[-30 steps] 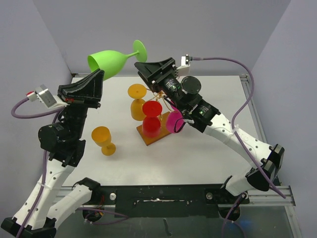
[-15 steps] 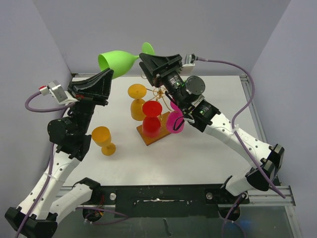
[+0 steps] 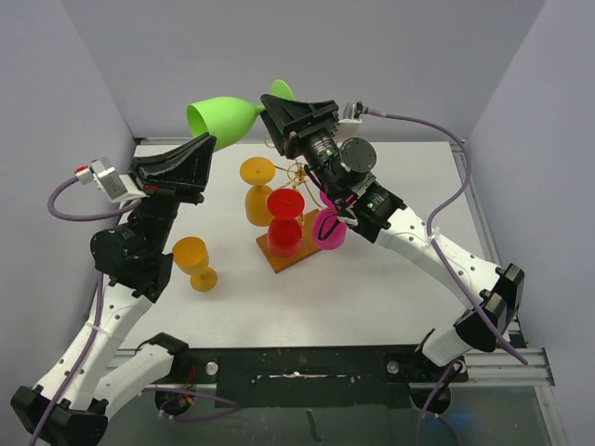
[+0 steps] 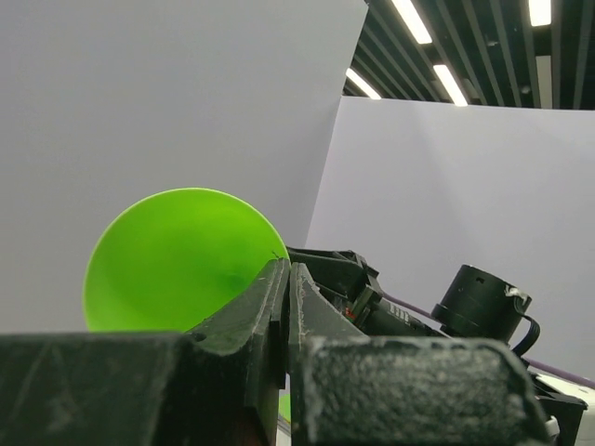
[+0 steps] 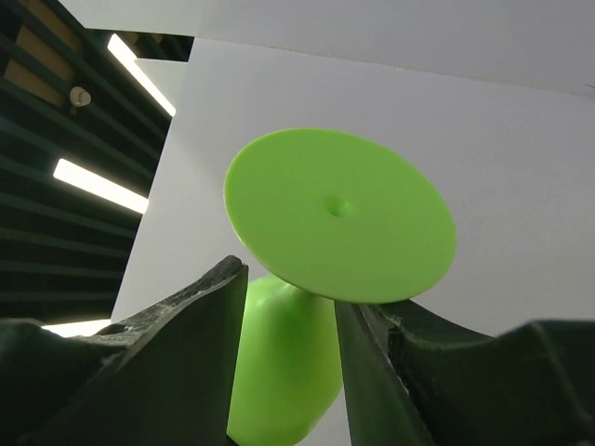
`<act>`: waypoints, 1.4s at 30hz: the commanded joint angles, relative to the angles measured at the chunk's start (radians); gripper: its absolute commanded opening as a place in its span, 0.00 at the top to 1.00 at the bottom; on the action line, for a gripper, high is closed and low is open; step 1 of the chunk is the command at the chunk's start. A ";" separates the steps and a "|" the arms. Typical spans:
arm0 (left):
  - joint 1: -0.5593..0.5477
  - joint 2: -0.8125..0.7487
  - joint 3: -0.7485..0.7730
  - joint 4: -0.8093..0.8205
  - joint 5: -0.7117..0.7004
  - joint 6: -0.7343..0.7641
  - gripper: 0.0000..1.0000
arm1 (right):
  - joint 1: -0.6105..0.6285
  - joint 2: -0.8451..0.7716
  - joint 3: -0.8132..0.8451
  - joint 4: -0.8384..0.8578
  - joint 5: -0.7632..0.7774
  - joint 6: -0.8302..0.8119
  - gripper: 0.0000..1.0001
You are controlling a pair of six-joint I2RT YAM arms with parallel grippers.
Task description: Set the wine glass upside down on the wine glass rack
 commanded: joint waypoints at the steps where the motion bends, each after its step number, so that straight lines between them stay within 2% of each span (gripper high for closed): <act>1: 0.005 -0.005 -0.011 0.112 0.039 -0.031 1.00 | -0.002 -0.001 0.065 0.032 0.044 0.022 0.59; 5: 0.005 -0.011 -0.023 0.125 0.054 -0.046 1.00 | -0.002 0.006 0.068 0.036 0.054 0.026 0.62; 12: 0.005 -0.027 -0.047 0.135 0.057 -0.061 1.00 | -0.002 0.023 0.085 0.059 0.074 0.009 0.79; 21: 0.005 -0.045 -0.070 0.130 0.053 -0.087 1.00 | -0.003 0.024 0.072 0.154 0.083 -0.083 0.93; 27: 0.006 -0.104 -0.095 0.020 -0.051 -0.079 0.70 | -0.023 -0.009 0.014 0.338 0.062 -0.325 1.00; 31: 0.006 -0.173 -0.142 -0.070 -0.130 -0.048 0.59 | -0.042 -0.063 -0.036 0.403 0.051 -0.545 1.00; 35: 0.006 -0.212 -0.122 -0.253 -0.185 -0.032 0.53 | -0.063 -0.100 -0.044 0.364 -0.033 -0.763 1.00; 40: 0.006 -0.222 -0.047 -0.416 -0.151 -0.043 0.49 | -0.099 -0.120 -0.054 0.318 -0.196 -1.054 1.00; 42: 0.006 -0.205 -0.004 -0.444 -0.099 -0.046 0.48 | -0.089 -0.118 -0.024 0.280 -0.209 -1.159 1.00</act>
